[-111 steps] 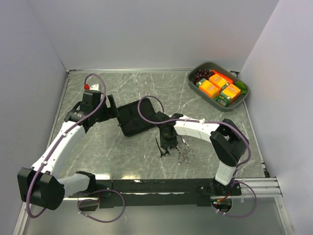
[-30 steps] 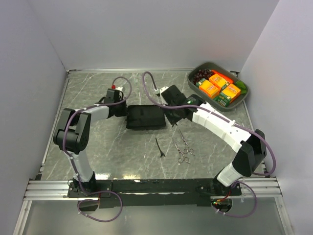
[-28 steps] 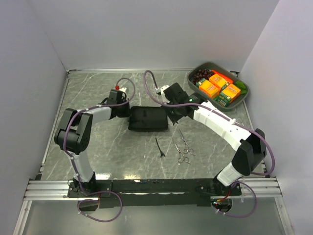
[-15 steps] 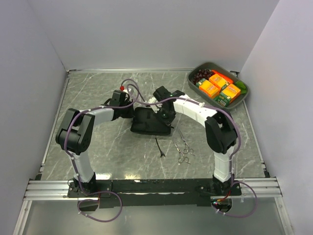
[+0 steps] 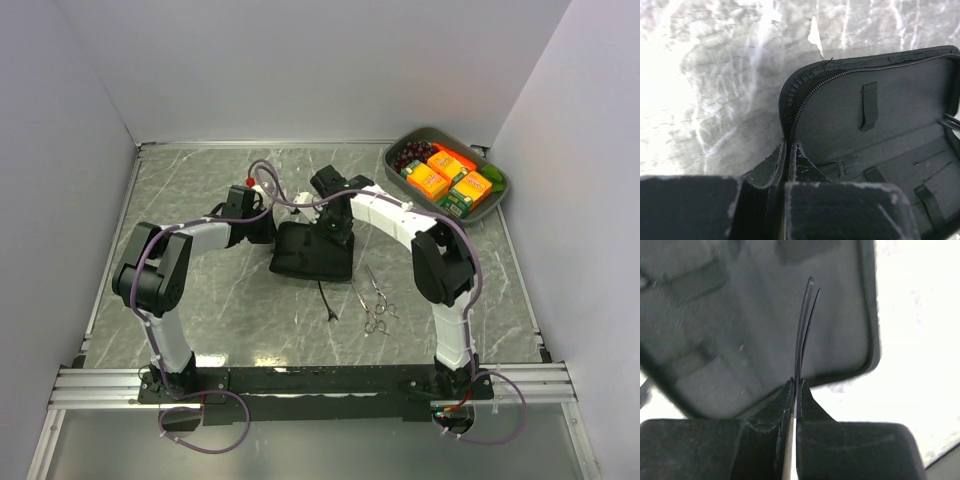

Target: Sort the hair-cutting tools

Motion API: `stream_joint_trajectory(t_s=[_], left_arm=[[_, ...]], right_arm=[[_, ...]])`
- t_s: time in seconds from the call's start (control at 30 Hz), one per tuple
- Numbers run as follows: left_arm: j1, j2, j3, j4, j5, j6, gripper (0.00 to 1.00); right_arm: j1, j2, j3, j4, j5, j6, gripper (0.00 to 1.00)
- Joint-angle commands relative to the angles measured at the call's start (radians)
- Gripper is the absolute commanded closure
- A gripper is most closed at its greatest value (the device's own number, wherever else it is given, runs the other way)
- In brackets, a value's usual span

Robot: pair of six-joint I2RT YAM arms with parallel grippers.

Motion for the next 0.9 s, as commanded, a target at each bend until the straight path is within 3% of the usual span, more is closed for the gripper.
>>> stream_joint_trajectory(t_s=[0.0,0.4,0.87], left_arm=[[-0.021,-0.05,-0.012,0.022,0.064,0.018,0.99],[-0.028,-0.029,-0.023,0.065,0.162,-0.061,0.99],[-0.048,-0.024,-0.029,0.072,0.2,-0.077,0.99]], right_arm=[[0.008,0.081,0.067,-0.023,-0.002,-0.098,1.0],[-0.008,0.044,-0.054,-0.014,0.057,-0.252,1.0],[0.02,0.072,-0.074,0.006,0.156,-0.269,1.0]])
